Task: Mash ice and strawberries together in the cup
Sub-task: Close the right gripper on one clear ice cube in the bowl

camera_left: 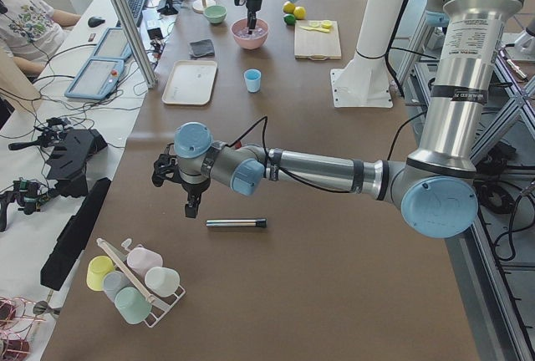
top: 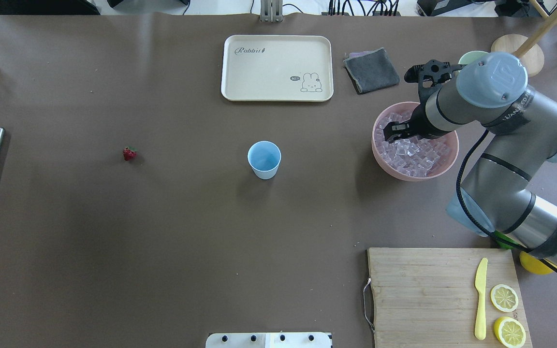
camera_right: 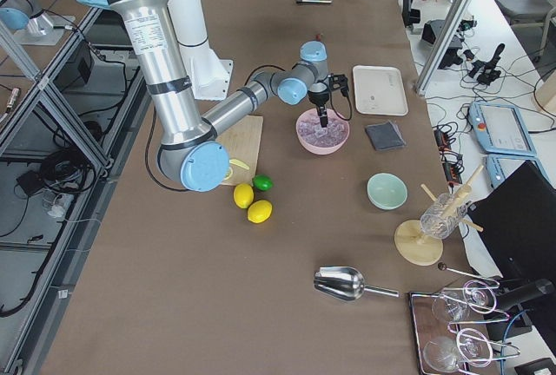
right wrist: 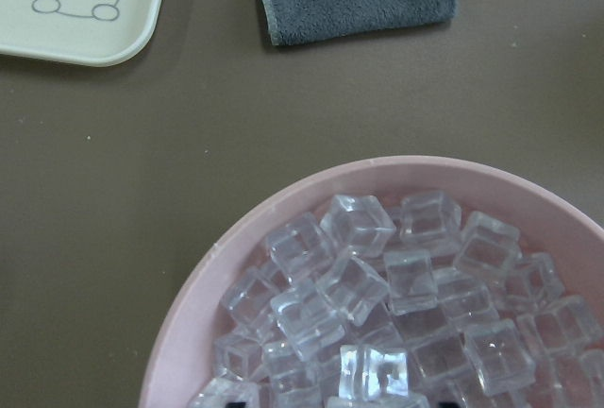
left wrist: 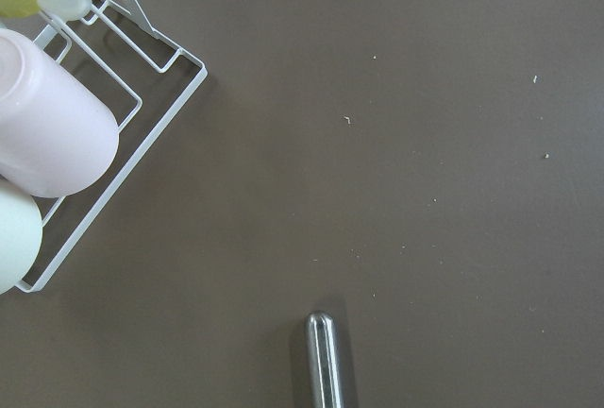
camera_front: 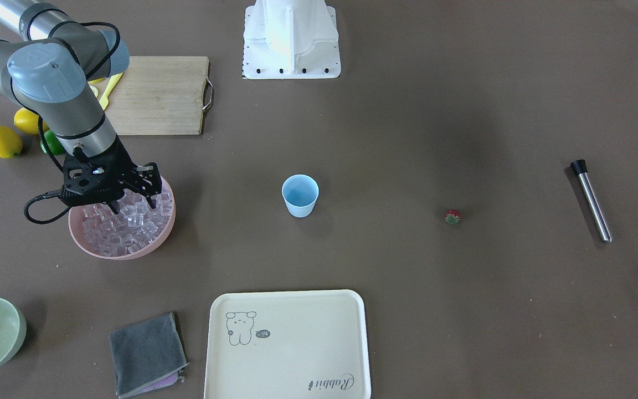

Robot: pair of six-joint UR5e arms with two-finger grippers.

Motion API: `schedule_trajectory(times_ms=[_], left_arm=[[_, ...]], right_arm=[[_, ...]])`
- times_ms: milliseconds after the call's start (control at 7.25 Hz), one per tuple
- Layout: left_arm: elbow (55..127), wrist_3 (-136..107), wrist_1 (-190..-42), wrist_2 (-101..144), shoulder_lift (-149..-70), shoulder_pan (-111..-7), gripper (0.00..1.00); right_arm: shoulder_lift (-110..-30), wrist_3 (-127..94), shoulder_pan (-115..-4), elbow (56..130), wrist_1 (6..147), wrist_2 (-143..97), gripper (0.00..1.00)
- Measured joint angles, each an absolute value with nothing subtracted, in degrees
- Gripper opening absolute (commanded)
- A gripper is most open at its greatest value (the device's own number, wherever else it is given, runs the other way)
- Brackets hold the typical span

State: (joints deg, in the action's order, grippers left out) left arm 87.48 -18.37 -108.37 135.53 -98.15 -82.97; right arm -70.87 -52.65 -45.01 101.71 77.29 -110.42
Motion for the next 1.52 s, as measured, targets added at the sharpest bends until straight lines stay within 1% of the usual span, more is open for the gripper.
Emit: schedule_trajectory(times_ms=[276, 414, 552, 690, 828, 1103, 1379, 1517], left_arm=[[87.35, -18.37, -109.1, 135.53, -98.12, -82.97, 0.97], [87.38, -18.37, -109.35, 135.53, -98.1, -82.97, 0.97], [87.5, -18.37, -109.46, 135.53, -98.09, -82.97, 0.97], [87.63, -18.37, -109.49, 135.53, -98.09, -82.97, 0.97], [87.71, -18.37, -109.53, 135.53, -98.09, -82.97, 0.97], [87.78, -18.37, -109.59, 135.55, -98.09, -82.97, 0.97], [87.75, -18.37, -109.6, 135.57, -98.09, -82.97, 0.97], [87.73, -18.37, -109.62, 135.59, -98.09, -82.97, 0.97]], right_arm=[[-71.43, -57.75, -44.88, 101.66, 77.26, -110.47, 0.71], [-71.45, -59.43, -44.57, 101.63, 77.26, -110.48, 0.69], [-71.48, -60.64, -44.22, 101.49, 77.26, -110.48, 0.64], [-71.49, -61.59, -43.92, 101.28, 77.26, -110.46, 0.63], [-71.48, -62.01, -43.67, 101.1, 77.26, -110.42, 0.58], [-71.46, -63.18, -43.09, 100.88, 77.26, -110.29, 0.57], [-71.45, -63.81, -42.77, 100.84, 77.26, -110.15, 0.51], [-71.43, -63.84, -42.71, 100.79, 77.26, -110.11, 0.51]])
